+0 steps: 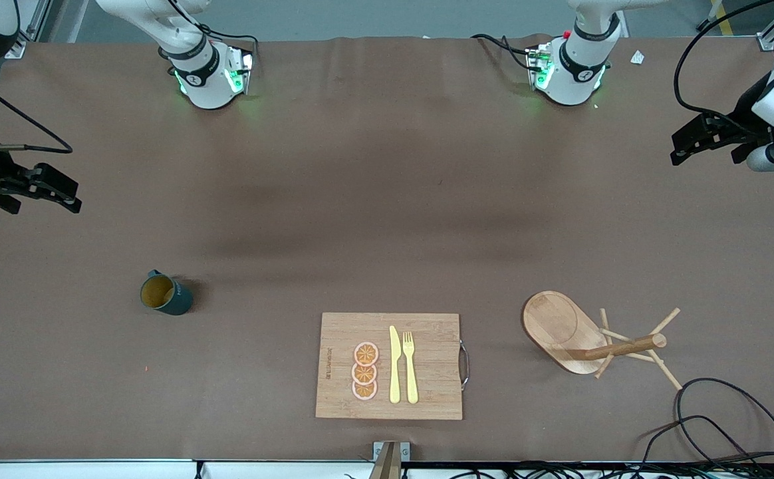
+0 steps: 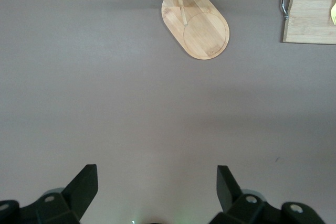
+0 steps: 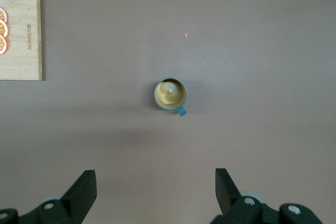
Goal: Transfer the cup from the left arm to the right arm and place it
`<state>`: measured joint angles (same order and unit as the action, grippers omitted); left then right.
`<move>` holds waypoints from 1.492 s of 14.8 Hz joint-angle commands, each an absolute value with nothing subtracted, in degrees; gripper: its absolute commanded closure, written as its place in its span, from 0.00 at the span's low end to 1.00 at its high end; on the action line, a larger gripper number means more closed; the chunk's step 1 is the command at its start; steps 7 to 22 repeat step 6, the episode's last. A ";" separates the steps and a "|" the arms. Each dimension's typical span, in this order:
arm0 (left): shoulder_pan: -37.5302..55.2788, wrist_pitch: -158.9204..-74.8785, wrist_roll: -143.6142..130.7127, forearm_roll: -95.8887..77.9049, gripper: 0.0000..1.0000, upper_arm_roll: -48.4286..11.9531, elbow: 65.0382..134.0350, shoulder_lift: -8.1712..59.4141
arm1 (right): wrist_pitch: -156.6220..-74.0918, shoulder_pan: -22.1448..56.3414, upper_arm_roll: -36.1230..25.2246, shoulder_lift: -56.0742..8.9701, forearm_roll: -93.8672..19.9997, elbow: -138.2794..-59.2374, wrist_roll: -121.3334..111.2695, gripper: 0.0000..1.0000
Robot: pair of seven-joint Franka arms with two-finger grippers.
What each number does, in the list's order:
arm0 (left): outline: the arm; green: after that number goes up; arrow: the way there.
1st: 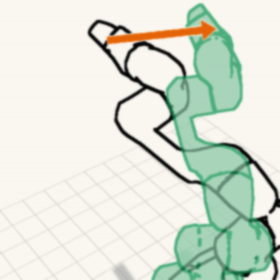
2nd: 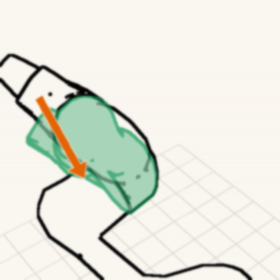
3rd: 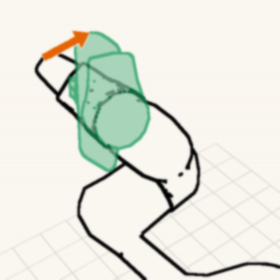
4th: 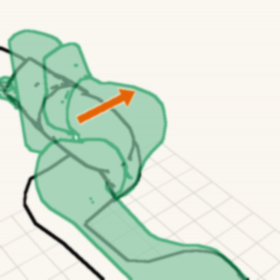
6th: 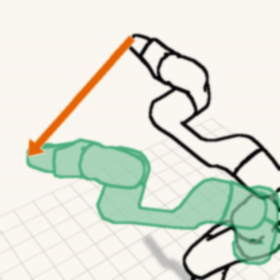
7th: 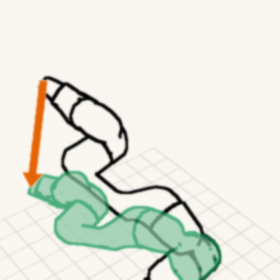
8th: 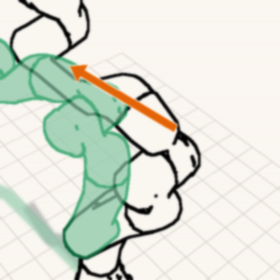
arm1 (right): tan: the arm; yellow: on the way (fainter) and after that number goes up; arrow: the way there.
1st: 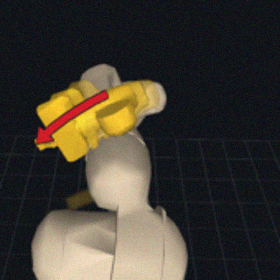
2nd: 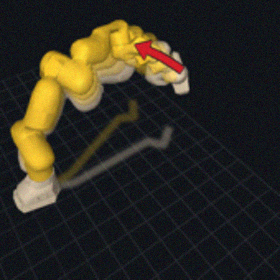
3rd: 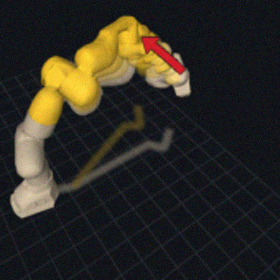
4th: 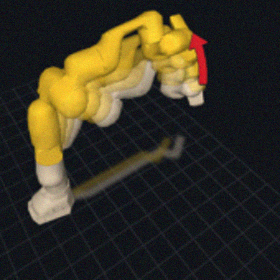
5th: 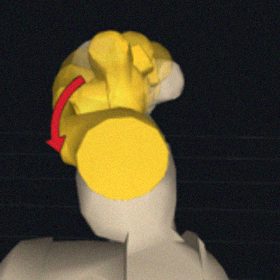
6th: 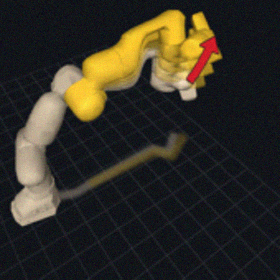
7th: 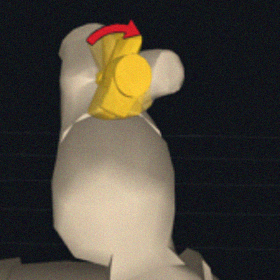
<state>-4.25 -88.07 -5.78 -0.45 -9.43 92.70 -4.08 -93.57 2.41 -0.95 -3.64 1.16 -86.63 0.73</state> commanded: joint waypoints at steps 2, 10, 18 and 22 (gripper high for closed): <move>-4.31 -86.92 -4.04 -0.35 0.00 -9.49 91.85 -4.57 | -94.57 0.97 -0.70 -1.76 1.76 -88.24 0.97 0.00; -4.31 -86.92 -4.04 -0.26 0.00 -9.49 91.93 -4.22 | -95.27 -0.09 -0.70 -1.93 1.58 -87.89 0.97 0.00; -4.31 -86.92 -4.04 -0.26 0.00 -9.49 91.93 -4.22 | -95.27 -0.09 -0.70 -1.93 1.58 -87.89 0.97 0.00; -4.31 -86.92 -4.04 -0.26 0.00 -9.49 91.93 -4.22 | -95.27 -0.09 -0.70 -1.93 1.58 -87.89 0.97 0.00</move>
